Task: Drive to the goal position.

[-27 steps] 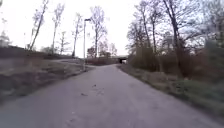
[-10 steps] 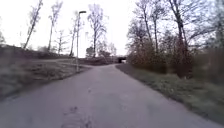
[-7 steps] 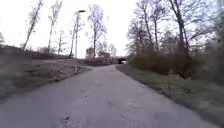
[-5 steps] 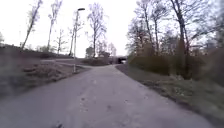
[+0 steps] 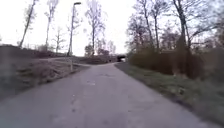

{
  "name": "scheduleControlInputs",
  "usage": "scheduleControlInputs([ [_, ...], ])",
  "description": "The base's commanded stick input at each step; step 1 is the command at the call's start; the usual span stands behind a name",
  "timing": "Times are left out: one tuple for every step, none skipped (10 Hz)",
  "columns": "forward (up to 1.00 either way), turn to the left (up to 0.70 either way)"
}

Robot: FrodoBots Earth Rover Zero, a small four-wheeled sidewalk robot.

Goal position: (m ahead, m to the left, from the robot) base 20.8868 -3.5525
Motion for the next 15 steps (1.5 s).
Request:
scheduleControlInputs([
  [1.00, 0.01],
  [1.00, 0.01],
  [1.00, 0.01],
  [1.00, 0.01],
  [1.00, 0.01],
  [1.00, 0.01],
  [1.00, 0.01],
  [1.00, 0.01],
  [1.00, 0.01],
  [1.00, 0.01],
  [1.00, 0.01],
  [1.00, 0.03],
  [1.00, 0.09],
  [1.00, 0.14],
  [1.00, 0.20],
])
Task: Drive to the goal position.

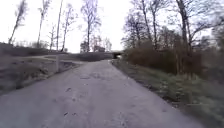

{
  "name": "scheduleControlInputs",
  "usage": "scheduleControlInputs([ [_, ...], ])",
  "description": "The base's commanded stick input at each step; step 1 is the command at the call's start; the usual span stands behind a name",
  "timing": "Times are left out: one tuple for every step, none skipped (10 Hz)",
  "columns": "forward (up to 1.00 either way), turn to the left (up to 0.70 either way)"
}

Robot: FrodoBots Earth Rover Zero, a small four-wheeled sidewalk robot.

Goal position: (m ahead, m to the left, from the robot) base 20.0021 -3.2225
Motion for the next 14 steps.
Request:
scheduleControlInputs([
  [1.00, 0.25],
  [1.00, 0.31],
  [1.00, 0.36],
  [1.00, 0.41],
  [1.00, 0.41],
  [1.00, 0.41],
  [1.00, 0.01],
  [1.00, 0.01],
  [1.00, 0.01],
  [1.00, 0.01],
  [1.00, 0.01],
  [1.00, 0.01],
  [1.00, 0.01],
  [1.00, 0.01],
])
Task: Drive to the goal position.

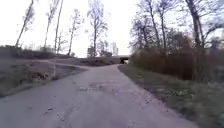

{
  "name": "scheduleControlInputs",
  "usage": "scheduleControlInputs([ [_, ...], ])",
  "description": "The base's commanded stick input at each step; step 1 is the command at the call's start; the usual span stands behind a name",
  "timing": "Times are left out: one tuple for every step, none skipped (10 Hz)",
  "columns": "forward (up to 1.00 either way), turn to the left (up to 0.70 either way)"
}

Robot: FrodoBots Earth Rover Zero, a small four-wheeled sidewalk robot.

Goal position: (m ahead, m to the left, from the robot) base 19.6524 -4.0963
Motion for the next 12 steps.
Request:
scheduleControlInputs([
  [1.00, 0.01],
  [1.00, 0.01],
  [1.00, 0.03],
  [1.00, 0.08],
  [1.00, 0.13],
  [1.00, 0.17],
  [1.00, 0.22],
  [1.00, 0.27],
  [1.00, 0.31],
  [1.00, 0.36],
  [1.00, 0.22],
  [1.00, 0.01],
])
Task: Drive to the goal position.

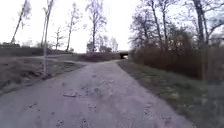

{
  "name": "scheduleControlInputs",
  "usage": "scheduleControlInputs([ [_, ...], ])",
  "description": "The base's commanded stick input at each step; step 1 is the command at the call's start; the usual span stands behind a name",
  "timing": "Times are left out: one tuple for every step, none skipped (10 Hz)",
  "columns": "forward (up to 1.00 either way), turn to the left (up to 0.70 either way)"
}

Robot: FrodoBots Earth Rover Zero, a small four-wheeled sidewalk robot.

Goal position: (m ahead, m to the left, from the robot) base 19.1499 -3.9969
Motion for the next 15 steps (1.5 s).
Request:
scheduleControlInputs([
  [1.00, 0.01],
  [1.00, 0.01],
  [1.00, 0.01],
  [1.00, 0.01],
  [1.00, 0.01],
  [1.00, 0.13],
  [1.00, 0.39],
  [1.00, 0.39],
  [1.00, 0.25],
  [1.00, 0.12],
  [1.00, 0.01],
  [1.00, 0.01],
  [1.00, 0.01],
  [1.00, 0.01],
  [1.00, 0.01],
])
